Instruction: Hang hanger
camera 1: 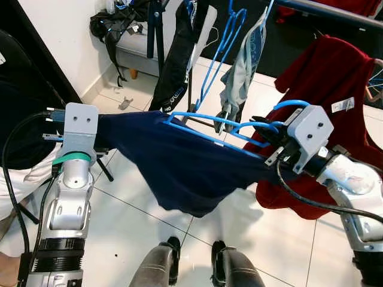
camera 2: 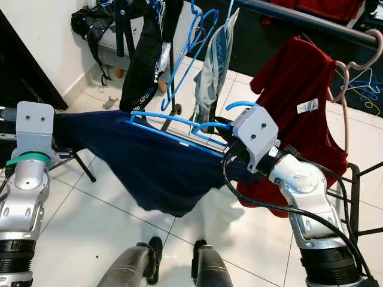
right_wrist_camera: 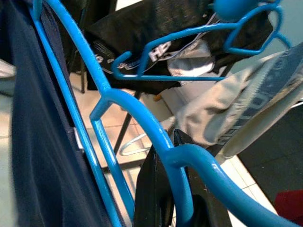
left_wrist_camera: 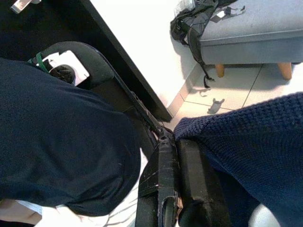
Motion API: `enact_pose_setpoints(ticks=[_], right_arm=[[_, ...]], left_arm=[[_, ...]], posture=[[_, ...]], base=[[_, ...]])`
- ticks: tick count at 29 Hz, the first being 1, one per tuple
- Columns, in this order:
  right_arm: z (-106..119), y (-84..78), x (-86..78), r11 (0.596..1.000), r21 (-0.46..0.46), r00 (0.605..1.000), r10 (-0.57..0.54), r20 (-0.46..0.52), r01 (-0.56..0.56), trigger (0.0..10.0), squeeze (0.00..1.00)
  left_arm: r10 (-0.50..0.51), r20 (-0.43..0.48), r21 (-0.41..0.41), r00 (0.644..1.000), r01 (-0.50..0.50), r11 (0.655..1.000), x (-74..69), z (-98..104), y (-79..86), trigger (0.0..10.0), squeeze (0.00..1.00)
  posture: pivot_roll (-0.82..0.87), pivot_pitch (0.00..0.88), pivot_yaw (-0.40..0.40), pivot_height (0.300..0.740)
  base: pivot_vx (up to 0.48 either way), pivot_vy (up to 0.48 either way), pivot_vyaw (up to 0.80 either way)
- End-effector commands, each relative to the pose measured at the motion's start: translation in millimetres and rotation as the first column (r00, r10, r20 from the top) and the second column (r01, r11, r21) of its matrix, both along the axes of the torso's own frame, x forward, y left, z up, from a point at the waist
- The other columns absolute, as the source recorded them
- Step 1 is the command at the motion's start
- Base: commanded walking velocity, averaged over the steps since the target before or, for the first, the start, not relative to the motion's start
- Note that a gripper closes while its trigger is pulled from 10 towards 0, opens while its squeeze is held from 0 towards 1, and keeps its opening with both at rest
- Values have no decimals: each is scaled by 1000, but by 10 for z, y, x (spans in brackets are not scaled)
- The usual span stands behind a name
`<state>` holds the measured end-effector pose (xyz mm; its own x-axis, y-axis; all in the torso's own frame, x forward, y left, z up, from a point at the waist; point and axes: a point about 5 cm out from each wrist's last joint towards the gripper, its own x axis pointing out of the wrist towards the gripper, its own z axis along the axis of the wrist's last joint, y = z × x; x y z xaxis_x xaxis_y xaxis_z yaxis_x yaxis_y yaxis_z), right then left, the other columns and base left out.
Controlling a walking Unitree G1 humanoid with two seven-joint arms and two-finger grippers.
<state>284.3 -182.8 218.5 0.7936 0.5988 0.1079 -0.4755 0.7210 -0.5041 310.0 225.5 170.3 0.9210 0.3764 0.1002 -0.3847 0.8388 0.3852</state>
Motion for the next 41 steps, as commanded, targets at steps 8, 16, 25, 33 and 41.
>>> enact_pose_setpoints(ticks=[8, 16, 25, 33, 41], right_arm=[[154, -140, 63, 989, 92, 990, -119, 79, 112, 10000, 0], [388, -305, 148, 942, 246, 946, -276, 172, 230, 10000, 0], [402, -241, 170, 934, 282, 945, -275, 176, 220, 10000, 0], [419, -130, 200, 921, 335, 946, -268, 180, 197, 10000, 0], [450, -142, 217, 911, 358, 939, -287, 190, 206, 10000, 0]], left_arm=[[52, -98, 36, 994, -49, 998, -81, -227, 114, 0, 0], [-60, -181, 86, 982, 77, 993, -136, -413, -43, 0, 0], [-559, -202, 30, 804, 575, 817, -230, -311, -771, 0, 0], [-899, -287, -86, 329, 927, 366, -649, -293, -1258, 0, 0], [-885, -279, -60, 373, 913, 403, -581, -279, -1209, 0, 0]], posture=[[-78, 184, 106, 740], [-78, 175, 102, 740], [-77, 169, 100, 740], [-77, 161, 104, 740], [-76, 165, 104, 740]], base=[[0, 0, 0], [0, 0, 0], [0, 0, 0], [0, 0, 0], [0, 0, 0]])
